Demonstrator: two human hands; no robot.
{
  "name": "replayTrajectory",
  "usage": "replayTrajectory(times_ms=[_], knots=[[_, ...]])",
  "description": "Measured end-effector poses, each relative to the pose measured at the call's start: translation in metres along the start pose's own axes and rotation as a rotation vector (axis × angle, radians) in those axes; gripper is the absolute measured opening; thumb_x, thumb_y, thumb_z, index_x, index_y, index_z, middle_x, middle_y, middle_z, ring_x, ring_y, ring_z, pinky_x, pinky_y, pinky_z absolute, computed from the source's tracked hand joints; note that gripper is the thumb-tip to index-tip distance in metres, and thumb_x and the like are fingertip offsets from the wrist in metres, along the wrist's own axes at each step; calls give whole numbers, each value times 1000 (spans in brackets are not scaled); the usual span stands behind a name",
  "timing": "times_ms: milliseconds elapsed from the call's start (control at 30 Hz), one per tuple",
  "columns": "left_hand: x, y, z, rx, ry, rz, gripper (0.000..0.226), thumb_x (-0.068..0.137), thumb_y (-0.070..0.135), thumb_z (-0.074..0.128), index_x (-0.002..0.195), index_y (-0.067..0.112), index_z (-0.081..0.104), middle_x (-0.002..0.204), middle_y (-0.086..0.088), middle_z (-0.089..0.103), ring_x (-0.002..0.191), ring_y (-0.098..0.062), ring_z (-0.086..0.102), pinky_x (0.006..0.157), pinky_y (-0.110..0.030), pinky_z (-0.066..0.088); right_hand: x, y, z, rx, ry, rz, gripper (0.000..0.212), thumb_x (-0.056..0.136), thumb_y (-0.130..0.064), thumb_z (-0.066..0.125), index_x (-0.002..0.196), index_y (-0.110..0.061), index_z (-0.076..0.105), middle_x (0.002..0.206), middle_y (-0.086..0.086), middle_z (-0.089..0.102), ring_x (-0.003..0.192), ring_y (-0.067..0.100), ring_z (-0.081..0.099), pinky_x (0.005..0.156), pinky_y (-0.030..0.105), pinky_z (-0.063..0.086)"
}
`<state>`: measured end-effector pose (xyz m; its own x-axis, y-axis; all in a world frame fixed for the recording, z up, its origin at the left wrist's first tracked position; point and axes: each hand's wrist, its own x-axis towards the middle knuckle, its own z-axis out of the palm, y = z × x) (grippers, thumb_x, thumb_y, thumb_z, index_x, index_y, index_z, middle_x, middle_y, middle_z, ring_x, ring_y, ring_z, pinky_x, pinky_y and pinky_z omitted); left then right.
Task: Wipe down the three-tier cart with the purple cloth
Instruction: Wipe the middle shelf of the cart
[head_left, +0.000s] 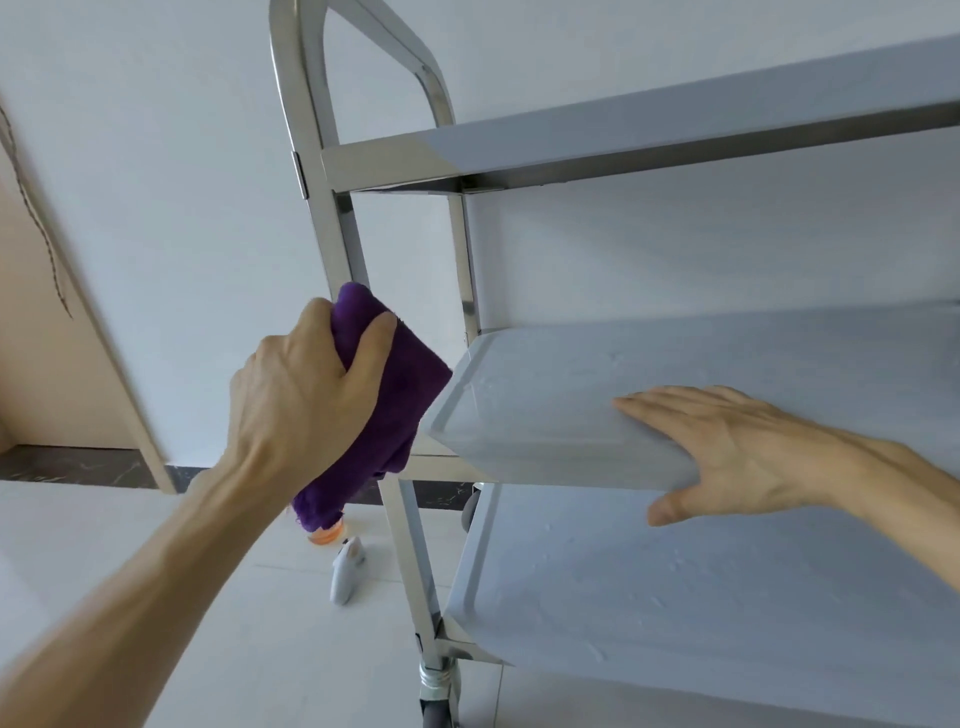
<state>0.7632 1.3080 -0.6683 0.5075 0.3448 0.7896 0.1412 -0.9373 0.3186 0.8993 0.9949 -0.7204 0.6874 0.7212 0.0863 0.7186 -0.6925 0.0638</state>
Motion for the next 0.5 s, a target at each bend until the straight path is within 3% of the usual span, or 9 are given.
replayTrajectory(times_ms=[133, 233, 333, 400, 500], knots=[[6, 44, 13, -150, 34, 72, 45, 89, 66, 37, 74, 25, 42, 59, 7, 55, 53, -16, 53, 50, -30, 40, -25, 35, -6, -29, -52, 88, 117, 55, -92, 40, 152, -43, -4, 160, -25, 2, 147, 0, 0, 119, 27, 8], [12, 67, 33, -120, 35, 166, 47, 91, 66, 36, 77, 21, 40, 57, 6, 53, 50, -19, 52, 51, -32, 41, -44, 56, -5, -97, -75, 118, 112, 61, -86, 45, 150, -47, -9, 158, -28, -5, 147, 0, -3, 119, 28, 8], [10, 79, 60, -7, 8, 302, 44, 94, 64, 34, 82, 22, 37, 53, 11, 45, 44, -22, 47, 50, -30, 30, -60, 63, 6, -167, -66, 114, 102, 82, -61, 54, 137, -53, -32, 147, -32, -24, 149, 3, -6, 120, 30, 10], [1, 82, 81, 90, -69, 381, 44, 95, 64, 32, 89, 22, 41, 54, 12, 43, 46, -27, 48, 51, -29, 28, -64, 62, 13, -171, -32, 109, 98, 91, -40, 53, 129, -54, -36, 144, -32, -28, 150, 4, -7, 121, 32, 11], [-10, 82, 101, 155, -244, 442, 41, 94, 64, 31, 106, 28, 48, 76, 10, 63, 60, -26, 52, 58, -31, 34, -65, 60, 15, -145, -20, 104, 98, 92, -31, 51, 128, -56, -36, 140, -35, -32, 144, -2, -15, 121, 34, 5]])
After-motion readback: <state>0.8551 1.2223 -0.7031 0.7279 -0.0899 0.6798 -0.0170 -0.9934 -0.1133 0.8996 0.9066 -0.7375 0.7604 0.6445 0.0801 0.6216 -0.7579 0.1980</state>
